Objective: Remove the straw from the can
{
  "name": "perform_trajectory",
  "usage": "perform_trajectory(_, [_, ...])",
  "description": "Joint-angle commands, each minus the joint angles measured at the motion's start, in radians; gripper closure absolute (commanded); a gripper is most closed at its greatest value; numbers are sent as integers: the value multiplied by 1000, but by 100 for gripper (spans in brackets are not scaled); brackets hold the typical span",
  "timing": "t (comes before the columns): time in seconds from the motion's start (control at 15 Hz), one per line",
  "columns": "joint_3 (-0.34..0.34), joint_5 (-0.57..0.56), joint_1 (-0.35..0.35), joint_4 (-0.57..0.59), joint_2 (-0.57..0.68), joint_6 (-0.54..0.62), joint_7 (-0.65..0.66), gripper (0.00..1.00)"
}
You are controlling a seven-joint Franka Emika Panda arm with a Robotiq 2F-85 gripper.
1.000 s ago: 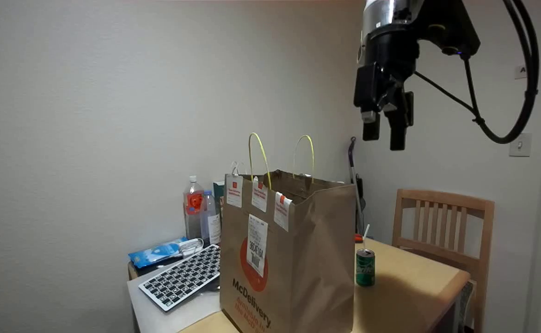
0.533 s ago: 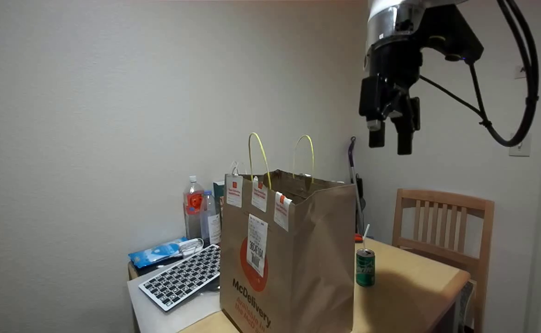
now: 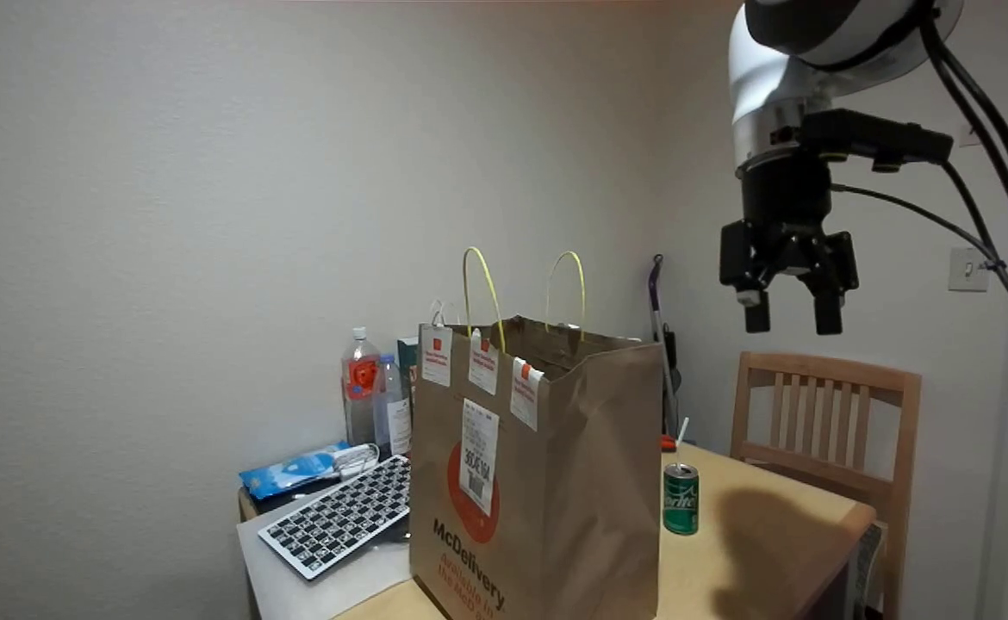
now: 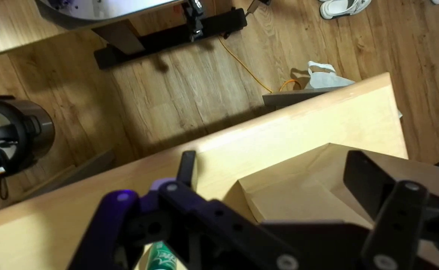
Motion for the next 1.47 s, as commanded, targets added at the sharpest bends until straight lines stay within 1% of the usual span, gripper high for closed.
perform_trajectory(0.0, [-5, -1, -6, -9, 2, -1, 6, 0])
perform_trajectory(0.33, [-7, -1, -11, -16, 5, 0, 15, 0])
perform_trajectory(0.53, [-18, -5, -26, -11, 68, 58, 25, 0])
perform_trajectory(0.93, [-78, -14, -56, 17, 249, 208, 10, 0])
perform_trajectory(1.13, [-100, -13, -60, 43, 326, 229, 6, 0])
perform_trajectory(1.27, [-117, -6, -64, 74, 379, 202, -3, 0])
perform_trajectory(1.33, [-107, -1, -54, 34, 322, 217, 14, 0])
perform_trajectory(1.4, [-111, -1, -54, 41, 339, 217, 14, 0])
